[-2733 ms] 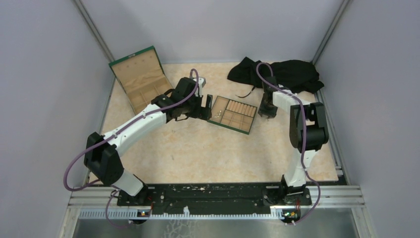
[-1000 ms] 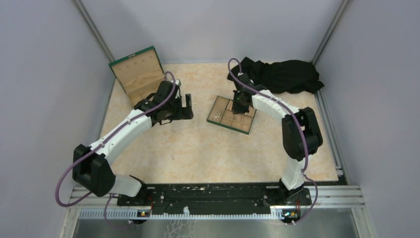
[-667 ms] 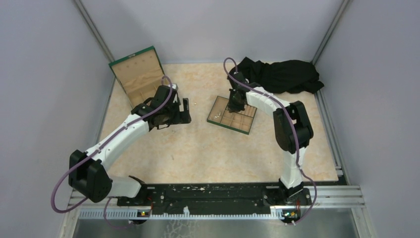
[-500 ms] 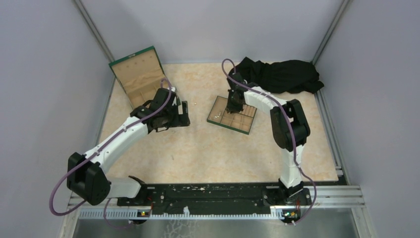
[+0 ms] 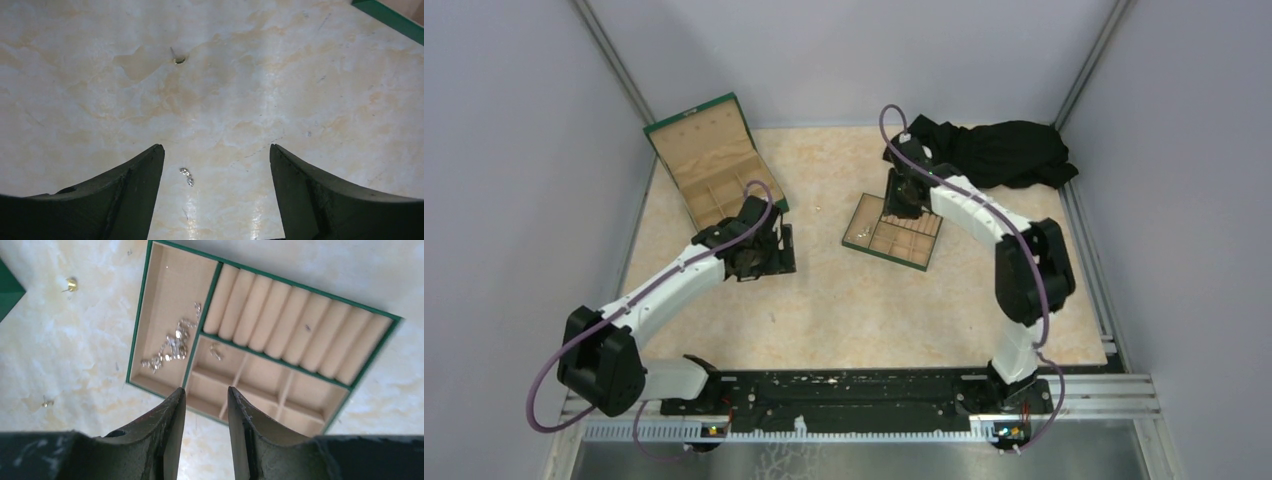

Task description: Organize the mixed jewelry

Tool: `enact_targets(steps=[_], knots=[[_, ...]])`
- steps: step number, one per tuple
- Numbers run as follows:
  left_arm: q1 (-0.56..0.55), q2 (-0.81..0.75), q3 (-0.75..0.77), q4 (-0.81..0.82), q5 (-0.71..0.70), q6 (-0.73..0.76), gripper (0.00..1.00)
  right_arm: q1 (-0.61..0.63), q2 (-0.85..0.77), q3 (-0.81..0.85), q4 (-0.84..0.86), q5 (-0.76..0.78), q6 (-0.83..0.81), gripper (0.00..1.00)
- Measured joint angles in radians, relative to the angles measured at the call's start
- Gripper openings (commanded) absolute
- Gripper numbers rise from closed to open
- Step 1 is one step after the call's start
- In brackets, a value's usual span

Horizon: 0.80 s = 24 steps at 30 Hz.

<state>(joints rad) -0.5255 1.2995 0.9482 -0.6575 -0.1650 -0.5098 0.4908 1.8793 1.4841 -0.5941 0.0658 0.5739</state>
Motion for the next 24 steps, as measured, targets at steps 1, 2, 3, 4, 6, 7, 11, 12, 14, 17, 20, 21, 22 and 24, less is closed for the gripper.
enact_targets(steps=[1,2,3,4,6,7,11,12,14,17,20,21,22,24], knots=[[0.0,0.0,-0.013,-0.003,-0.013,-0.006,0.77,0.0,-0.04,-0.024,0.001,0.01,-0.003,0.36],[0.0,0.0,-0.029,-0.007,-0.027,-0.013,0.72,0.0,-0.091,-0.055,0.003,0.02,-0.005,0.36],[0.0,0.0,-0.039,-0.01,-0.035,-0.019,0.68,0.0,-0.147,-0.09,0.004,0.03,-0.006,0.35],[0.0,0.002,-0.049,-0.01,-0.045,-0.022,0.65,-0.001,-0.19,-0.116,0.003,0.039,-0.006,0.35],[0.004,0.014,-0.061,-0.008,-0.06,-0.032,0.63,-0.001,-0.265,-0.164,0.003,0.05,-0.005,0.34],[0.006,0.025,-0.065,-0.005,-0.066,-0.038,0.62,-0.003,-0.296,-0.186,0.004,0.055,-0.005,0.34],[0.018,0.069,-0.083,0.035,-0.073,-0.058,0.58,-0.003,-0.36,-0.255,0.002,0.073,-0.005,0.33],[0.024,0.08,-0.088,0.048,-0.074,-0.064,0.57,-0.004,-0.364,-0.265,0.0,0.076,-0.005,0.33],[0.042,0.105,-0.093,0.076,-0.074,-0.071,0.57,-0.005,-0.364,-0.276,-0.006,0.081,-0.005,0.33],[0.077,0.156,-0.095,0.124,-0.071,-0.081,0.55,-0.005,-0.365,-0.28,-0.016,0.09,-0.005,0.33],[0.097,0.201,-0.095,0.166,-0.067,-0.085,0.53,-0.006,-0.371,-0.28,-0.023,0.099,-0.006,0.32],[0.101,0.218,-0.095,0.18,-0.065,-0.087,0.53,-0.007,-0.373,-0.28,-0.024,0.101,-0.007,0.32],[0.104,0.231,-0.095,0.19,-0.062,-0.089,0.52,-0.008,-0.377,-0.28,-0.027,0.105,-0.009,0.32],[0.107,0.262,-0.094,0.209,-0.056,-0.092,0.5,-0.008,-0.383,-0.28,-0.03,0.111,-0.013,0.32]])
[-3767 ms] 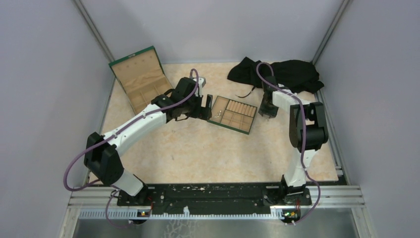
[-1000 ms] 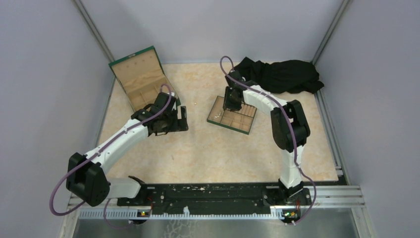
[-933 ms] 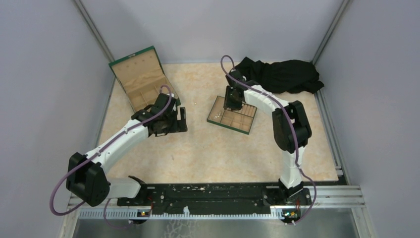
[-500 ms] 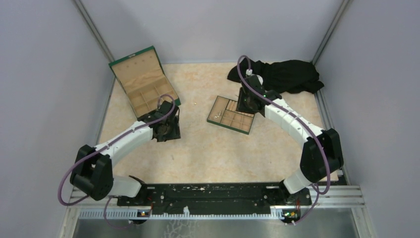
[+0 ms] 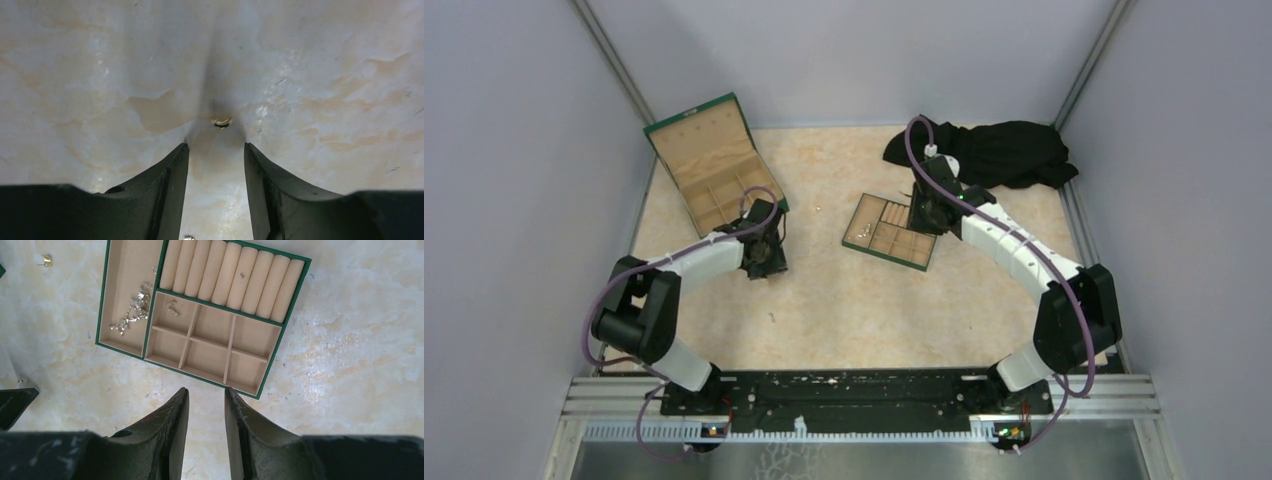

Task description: Organize the mixed jewelry

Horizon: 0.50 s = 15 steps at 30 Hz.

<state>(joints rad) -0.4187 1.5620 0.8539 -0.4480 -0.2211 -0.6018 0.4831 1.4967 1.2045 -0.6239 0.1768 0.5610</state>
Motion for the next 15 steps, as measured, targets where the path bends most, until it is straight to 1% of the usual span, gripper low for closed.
enact_targets(steps=[8,15], knots=[[0.001,0.045,0.04,0.029,0.0,-0.011,0.43,0.0,-0.01,-0.001,-0.007,0.014,-0.002,0.31],[0.003,0.073,0.067,0.034,-0.018,-0.009,0.4,0.0,-0.01,-0.008,-0.011,0.014,-0.002,0.29]])
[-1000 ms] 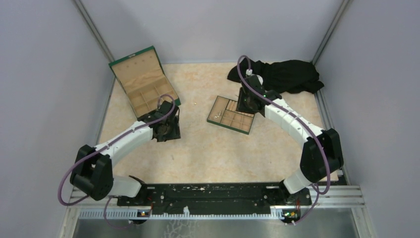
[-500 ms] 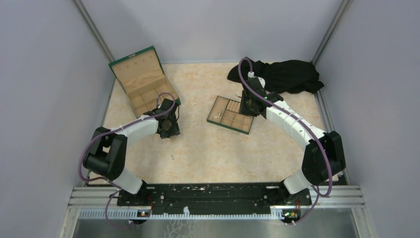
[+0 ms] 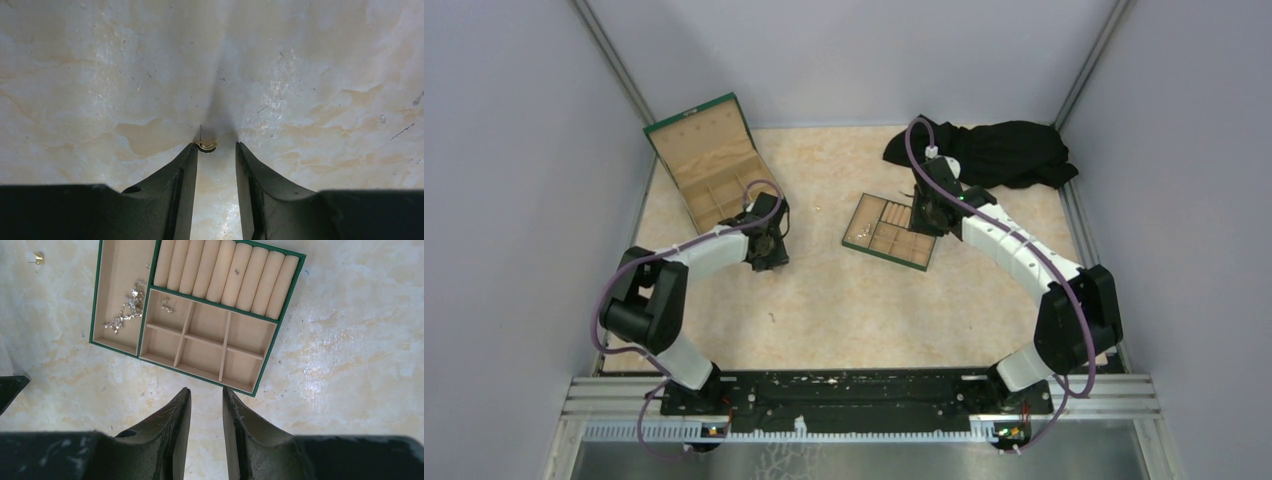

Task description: Organize the mixed jewelry

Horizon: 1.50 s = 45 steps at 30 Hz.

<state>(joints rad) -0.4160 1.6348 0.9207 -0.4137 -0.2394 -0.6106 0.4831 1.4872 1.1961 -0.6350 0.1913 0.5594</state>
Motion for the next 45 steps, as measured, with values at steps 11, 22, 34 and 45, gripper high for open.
enact_targets(steps=[11,22,34,45], knots=[[0.0,0.005,0.001,0.003,-0.024,0.002,0.22,-0.001,0.0,0.0,-0.001,0.003,0.0,0.26],[0.0,0.006,0.004,0.0,-0.031,0.013,0.08,-0.001,0.0,0.0,-0.002,0.01,0.001,0.25],[0.0,0.002,0.007,-0.023,-0.029,0.055,0.0,-0.001,0.0,-0.007,-0.002,0.011,0.001,0.24],[-0.013,-0.033,0.048,-0.077,0.015,0.11,0.0,-0.007,-0.007,-0.012,-0.006,0.024,0.001,0.24]])
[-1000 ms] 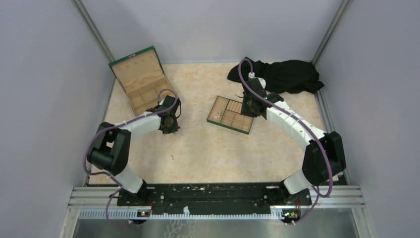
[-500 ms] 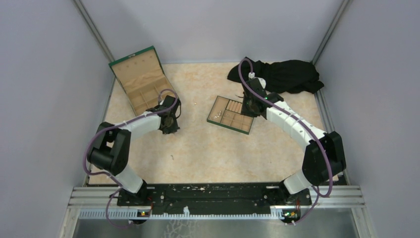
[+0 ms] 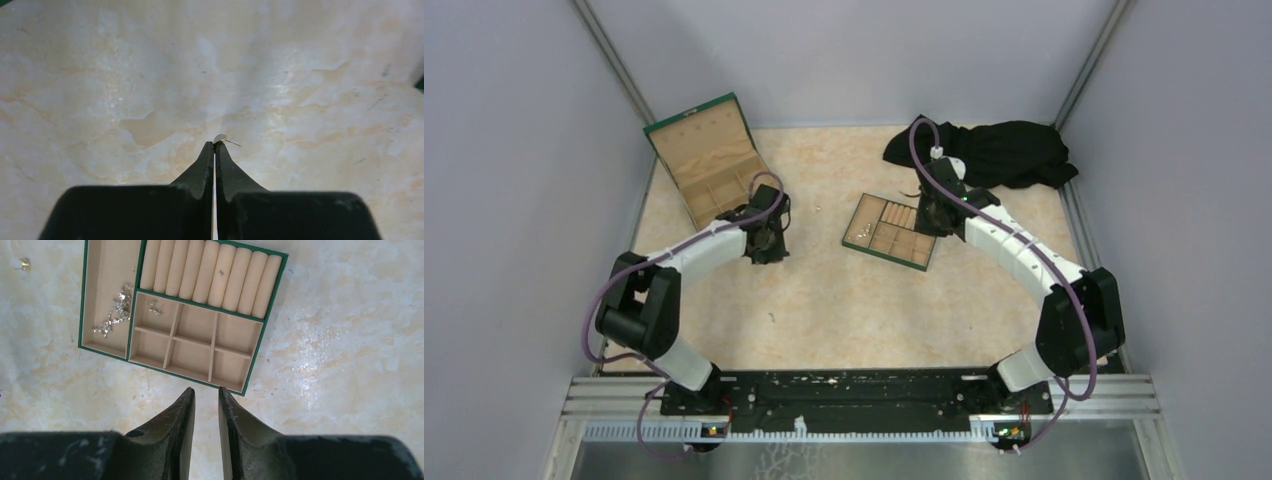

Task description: Organize the mixed jewelry

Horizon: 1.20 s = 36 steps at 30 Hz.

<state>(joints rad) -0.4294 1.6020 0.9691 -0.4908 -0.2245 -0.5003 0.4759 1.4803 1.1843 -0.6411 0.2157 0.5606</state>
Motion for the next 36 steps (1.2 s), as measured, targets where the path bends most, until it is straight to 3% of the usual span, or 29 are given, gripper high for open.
enact_targets(steps=[8,16,26,36], knots=[[-0.141,0.016,0.171,-0.039,0.032,0.017,0.0,-0.163,-0.093,-0.048,-0.013,-0.01,-0.005,0.25],[-0.317,0.209,0.443,-0.051,0.061,0.032,0.0,-0.343,-0.2,-0.08,-0.047,-0.022,-0.046,0.25],[-0.399,0.444,0.683,-0.064,0.111,0.06,0.0,-0.357,-0.24,-0.107,-0.08,-0.029,-0.071,0.25],[-0.401,0.539,0.769,-0.063,0.181,0.086,0.0,-0.361,-0.241,-0.117,-0.086,-0.032,-0.072,0.25]])
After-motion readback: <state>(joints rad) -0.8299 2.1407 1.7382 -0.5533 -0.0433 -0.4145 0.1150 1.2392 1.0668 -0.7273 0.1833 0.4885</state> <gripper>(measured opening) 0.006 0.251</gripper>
